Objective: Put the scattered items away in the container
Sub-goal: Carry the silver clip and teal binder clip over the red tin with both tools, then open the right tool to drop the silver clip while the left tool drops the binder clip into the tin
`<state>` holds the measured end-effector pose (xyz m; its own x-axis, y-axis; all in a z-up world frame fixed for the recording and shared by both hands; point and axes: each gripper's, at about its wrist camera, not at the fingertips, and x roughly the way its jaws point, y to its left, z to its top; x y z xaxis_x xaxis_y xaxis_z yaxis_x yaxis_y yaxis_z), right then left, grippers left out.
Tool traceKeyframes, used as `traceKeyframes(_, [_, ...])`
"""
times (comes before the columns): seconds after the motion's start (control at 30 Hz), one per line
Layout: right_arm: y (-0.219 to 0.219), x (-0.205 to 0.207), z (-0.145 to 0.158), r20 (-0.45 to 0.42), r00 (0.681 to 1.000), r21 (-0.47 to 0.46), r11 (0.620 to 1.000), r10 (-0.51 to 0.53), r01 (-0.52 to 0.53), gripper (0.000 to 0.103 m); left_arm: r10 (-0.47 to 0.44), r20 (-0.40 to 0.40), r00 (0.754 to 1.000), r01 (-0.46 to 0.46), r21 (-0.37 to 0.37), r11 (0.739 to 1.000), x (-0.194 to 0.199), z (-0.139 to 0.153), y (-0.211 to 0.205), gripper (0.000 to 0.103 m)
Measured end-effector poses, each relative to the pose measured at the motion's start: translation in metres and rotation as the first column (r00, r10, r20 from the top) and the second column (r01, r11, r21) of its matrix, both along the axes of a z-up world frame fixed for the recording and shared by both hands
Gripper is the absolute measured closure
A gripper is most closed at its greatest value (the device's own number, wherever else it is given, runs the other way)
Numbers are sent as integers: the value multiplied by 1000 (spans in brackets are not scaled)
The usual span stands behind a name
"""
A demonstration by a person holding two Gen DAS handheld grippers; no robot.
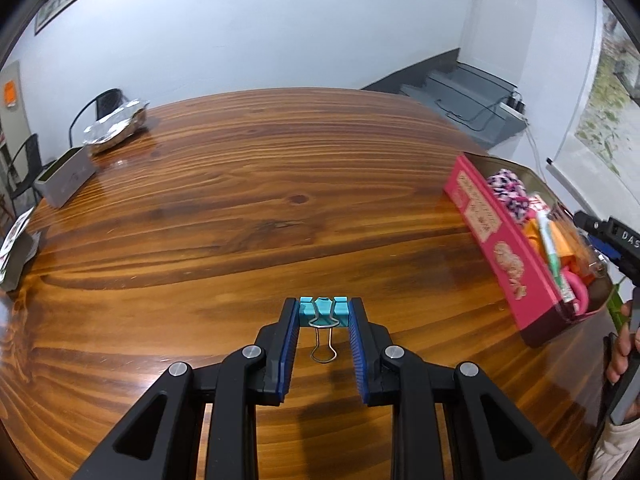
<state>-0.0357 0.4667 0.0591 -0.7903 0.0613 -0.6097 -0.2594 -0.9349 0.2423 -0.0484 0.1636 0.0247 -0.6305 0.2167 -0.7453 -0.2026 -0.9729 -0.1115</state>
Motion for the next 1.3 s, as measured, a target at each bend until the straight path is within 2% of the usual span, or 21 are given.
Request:
traceKeyframes(0.13, [2, 18, 12, -80, 996, 40, 998, -48, 52, 22, -46, -7, 999, 46, 14, 999, -5, 13, 24, 77])
traceKeyframes(0.27, [15, 32, 16, -142, 983, -3, 993, -119, 119, 18, -105, -26, 994, 106, 34, 994, -12, 32, 55, 77])
traceKeyframes(0.47, [28, 43, 8, -145, 970, -57, 980, -196, 189, 18, -226, -46, 973, 229, 70, 971, -27, 56, 116, 77])
traceKeyframes(0.57, [27, 47, 7, -152, 967, -35, 979, -205, 202, 18, -278, -52, 959, 282, 85, 956, -34, 62, 143, 77])
traceKeyframes(0.63, [26, 52, 10, -172, 960, -14, 974, -223, 224, 15, -312, -58, 948, 317, 91, 944, -38, 65, 163, 77])
traceKeyframes(0.73, [27, 59, 12, -206, 949, -9, 971, -237, 241, 1, -355, -62, 933, 360, 112, 926, -48, 67, 187, 77])
traceKeyframes(0.97, [26, 62, 16, -229, 949, -22, 975, -219, 220, 0, -408, -32, 913, 407, 160, 899, -75, 61, 218, 77])
traceKeyframes(1.13, [30, 63, 16, -237, 946, -37, 975, -223, 220, 0, -394, -1, 919, 388, 177, 905, -91, 58, 224, 77])
traceKeyframes(1.17, [30, 64, 16, -236, 946, -40, 975, -224, 220, 0, -391, 10, 920, 383, 183, 906, -94, 57, 224, 73])
traceKeyframes(1.2, [30, 64, 16, -235, 946, -42, 975, -224, 220, 0, -388, 19, 921, 378, 189, 906, -95, 56, 223, 52])
traceKeyframes(1.23, [30, 64, 16, -235, 946, -45, 974, -224, 220, 0, -378, 15, 926, 368, 196, 909, -94, 56, 220, 37])
traceKeyframes(1.27, [30, 64, 15, -235, 946, -46, 974, -225, 220, 0, -355, -4, 935, 349, 203, 915, -93, 57, 216, 16])
traceKeyframes(1.3, [30, 65, 15, -235, 946, -45, 975, -224, 219, 0, -338, -21, 941, 335, 206, 920, -91, 59, 213, 14])
